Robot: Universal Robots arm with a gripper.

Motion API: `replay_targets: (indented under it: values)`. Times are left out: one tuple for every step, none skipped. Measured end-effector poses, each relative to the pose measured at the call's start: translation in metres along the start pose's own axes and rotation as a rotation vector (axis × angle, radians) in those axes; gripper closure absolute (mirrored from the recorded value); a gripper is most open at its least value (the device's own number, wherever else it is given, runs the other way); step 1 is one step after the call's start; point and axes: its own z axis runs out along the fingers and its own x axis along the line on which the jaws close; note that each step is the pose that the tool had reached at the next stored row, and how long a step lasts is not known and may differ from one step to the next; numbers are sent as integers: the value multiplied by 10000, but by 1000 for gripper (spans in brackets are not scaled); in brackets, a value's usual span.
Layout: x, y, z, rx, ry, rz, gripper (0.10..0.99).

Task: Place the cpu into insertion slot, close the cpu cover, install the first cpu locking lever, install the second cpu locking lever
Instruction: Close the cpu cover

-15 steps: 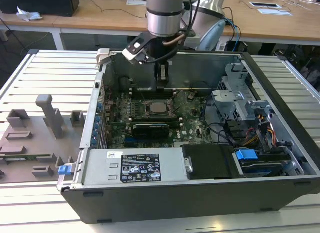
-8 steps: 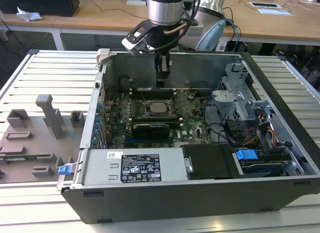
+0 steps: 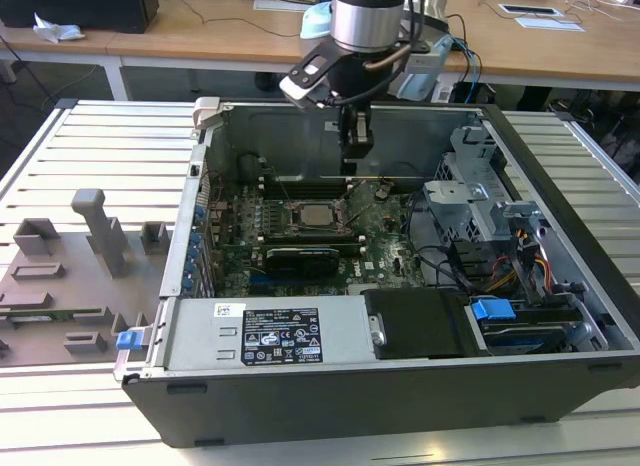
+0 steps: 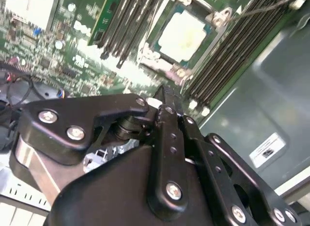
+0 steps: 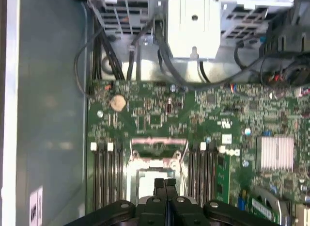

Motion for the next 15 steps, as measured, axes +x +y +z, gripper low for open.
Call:
replay_targets:
  values:
    - [0, 36, 0, 10, 0, -2, 980]
    - [-1, 95, 1, 28, -3, -1, 980]
    - [-2, 168, 3, 51, 0, -3, 980]
    - [-2, 207, 4, 62, 2, -2, 980]
    - [-2, 245, 5, 72, 3, -4, 980]
    - [-3, 286, 5, 86, 2, -3, 980]
    - [-4, 320, 5, 96, 1, -6, 980]
    - [-2, 393, 7, 121, -3, -5, 980]
    - [1, 429, 9, 132, -5, -6, 980]
    - [1, 434, 31, 147, -6, -7, 980]
    - [3, 437, 75, 156, -5, -6, 980]
    - [4, 447, 100, 161, -4, -7, 980]
    - [4, 457, 107, 163, -4, -7, 980]
    - [4, 476, 111, 164, -7, -7, 980]
    - [4, 510, 114, 163, -5, -6, 980]
